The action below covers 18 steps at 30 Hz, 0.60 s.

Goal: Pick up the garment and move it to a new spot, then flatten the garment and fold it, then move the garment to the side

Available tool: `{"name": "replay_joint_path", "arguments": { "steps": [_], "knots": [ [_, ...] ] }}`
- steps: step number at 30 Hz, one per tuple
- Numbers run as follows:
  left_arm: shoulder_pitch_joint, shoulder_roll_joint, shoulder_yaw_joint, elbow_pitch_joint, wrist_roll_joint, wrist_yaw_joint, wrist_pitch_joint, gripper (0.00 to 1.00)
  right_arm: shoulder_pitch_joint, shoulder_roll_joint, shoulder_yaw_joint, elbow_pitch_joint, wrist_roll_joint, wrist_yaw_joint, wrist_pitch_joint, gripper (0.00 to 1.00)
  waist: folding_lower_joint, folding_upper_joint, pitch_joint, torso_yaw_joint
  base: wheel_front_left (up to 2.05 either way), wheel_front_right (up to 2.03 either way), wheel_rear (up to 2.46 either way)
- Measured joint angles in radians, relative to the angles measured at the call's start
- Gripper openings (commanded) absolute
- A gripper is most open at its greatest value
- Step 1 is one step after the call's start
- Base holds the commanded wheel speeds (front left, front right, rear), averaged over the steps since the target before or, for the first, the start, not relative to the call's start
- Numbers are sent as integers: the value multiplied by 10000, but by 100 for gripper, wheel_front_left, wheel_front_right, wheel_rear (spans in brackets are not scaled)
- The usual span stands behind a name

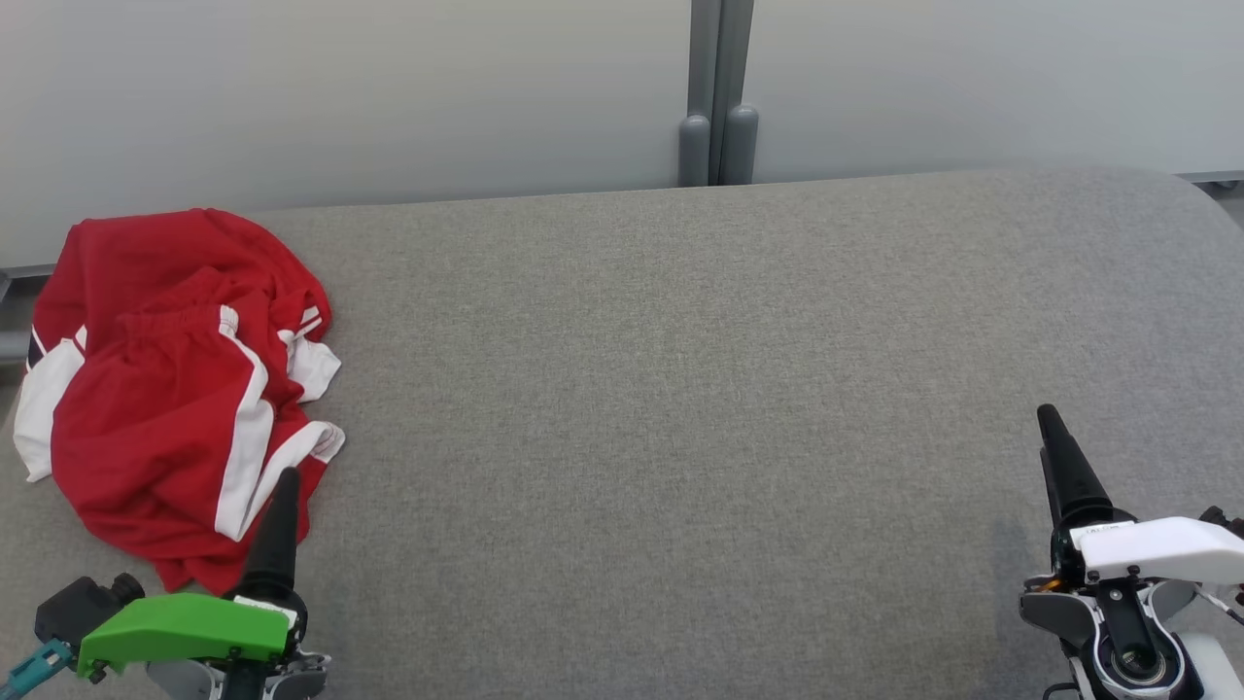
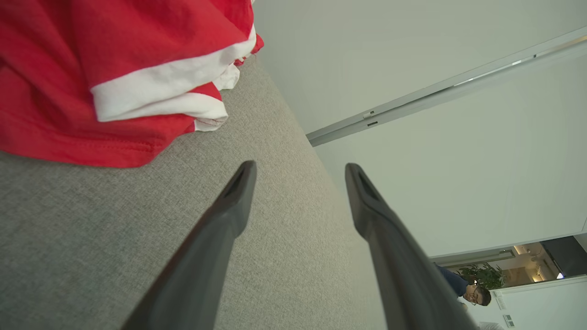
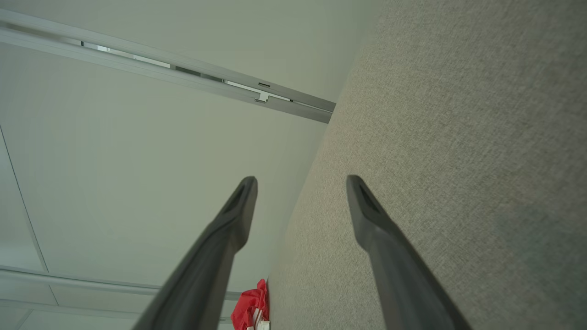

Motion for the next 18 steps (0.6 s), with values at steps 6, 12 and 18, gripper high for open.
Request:
{"name": "replay_joint_path", "arguments": {
  "steps": [6,12,18],
  "knots": [
    [-11,253,-364,-341,1507,190,-201,100,-14,-134,332,-376,-1252,-165,-215,100,0,0,19,-12,0,0,0],
    [-11,324,-696,-539,2610,401,-426,100,-14,-221,704,-571,-2360,-259,-405,100,0,0,32,-20,0,0,0],
    [2,341,-936,-591,3555,527,-591,100,-12,-244,1064,-725,-3277,-351,-579,100,0,0,44,-29,0,0,0]
  ]
}}
